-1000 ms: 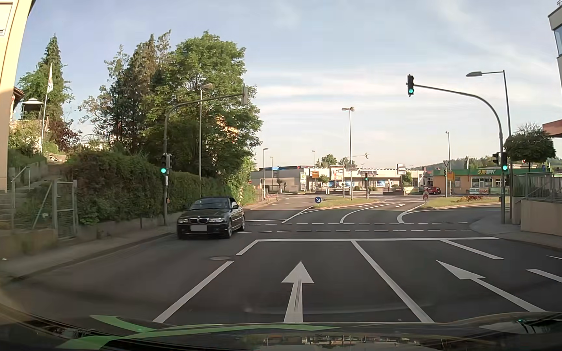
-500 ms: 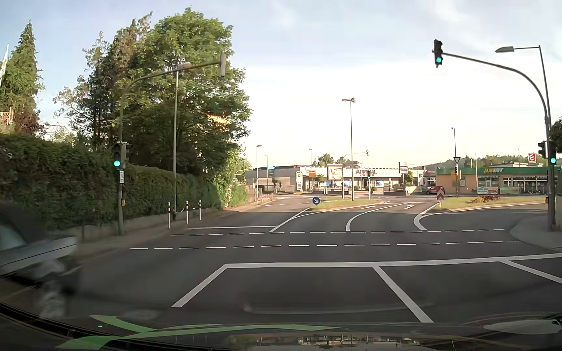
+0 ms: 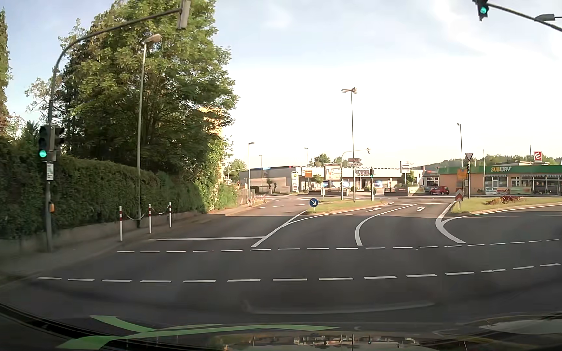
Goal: Follow the waypoints while adhering to traffic rules and regulations
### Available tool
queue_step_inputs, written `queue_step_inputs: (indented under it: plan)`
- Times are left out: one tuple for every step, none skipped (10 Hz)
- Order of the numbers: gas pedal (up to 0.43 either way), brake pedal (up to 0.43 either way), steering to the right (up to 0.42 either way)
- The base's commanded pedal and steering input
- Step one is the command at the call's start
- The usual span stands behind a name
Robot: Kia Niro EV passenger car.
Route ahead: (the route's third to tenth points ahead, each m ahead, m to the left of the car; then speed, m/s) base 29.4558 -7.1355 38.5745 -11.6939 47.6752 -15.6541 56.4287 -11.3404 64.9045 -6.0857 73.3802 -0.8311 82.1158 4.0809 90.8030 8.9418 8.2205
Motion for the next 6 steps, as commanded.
queue_step_inputs:
  plan:
    - [0.000, 0.146, 0.010]
    - [0.000, 0.146, 0.011]
    - [0.000, 0.146, 0.013]
    - [0.000, 0.146, 0.015]
    - [0.000, 0.146, 0.018]
    - [0.000, 0.146, 0.020]
